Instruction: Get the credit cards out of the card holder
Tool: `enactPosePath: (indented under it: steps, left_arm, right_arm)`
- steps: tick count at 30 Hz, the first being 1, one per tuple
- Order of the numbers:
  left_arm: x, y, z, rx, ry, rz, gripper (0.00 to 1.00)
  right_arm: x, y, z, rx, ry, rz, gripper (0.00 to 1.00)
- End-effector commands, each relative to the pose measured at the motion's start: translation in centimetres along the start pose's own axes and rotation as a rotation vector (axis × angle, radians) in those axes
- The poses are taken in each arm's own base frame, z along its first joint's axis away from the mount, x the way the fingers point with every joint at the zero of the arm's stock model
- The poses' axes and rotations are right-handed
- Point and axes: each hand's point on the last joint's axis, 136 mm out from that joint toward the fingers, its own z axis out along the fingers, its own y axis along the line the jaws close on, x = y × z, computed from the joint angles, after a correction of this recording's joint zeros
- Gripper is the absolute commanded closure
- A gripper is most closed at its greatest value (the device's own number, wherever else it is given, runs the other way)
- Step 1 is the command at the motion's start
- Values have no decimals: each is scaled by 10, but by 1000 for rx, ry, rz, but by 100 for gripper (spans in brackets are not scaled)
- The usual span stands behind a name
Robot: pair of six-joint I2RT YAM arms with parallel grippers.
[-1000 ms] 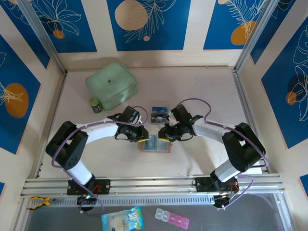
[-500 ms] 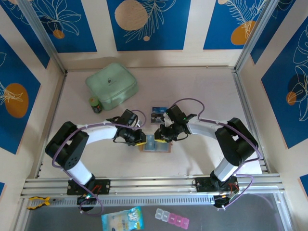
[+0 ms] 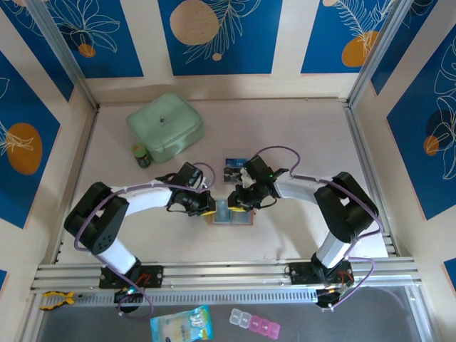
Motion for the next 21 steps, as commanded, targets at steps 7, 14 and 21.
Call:
enactPosePath:
  steps: [7,14,21]
  left_arm:
    - [-10,-3,-3,-22,-6,28,89]
    - [-5,4,2,-31,11,19,91]
    - [-1,10,7,-38,26,10,91]
  right_arm:
    - [2,7,8,-20,33,4,77]
    - [1,6,11,-16,36,1,77]
    - [-1,6,13,-14,40,-1,78]
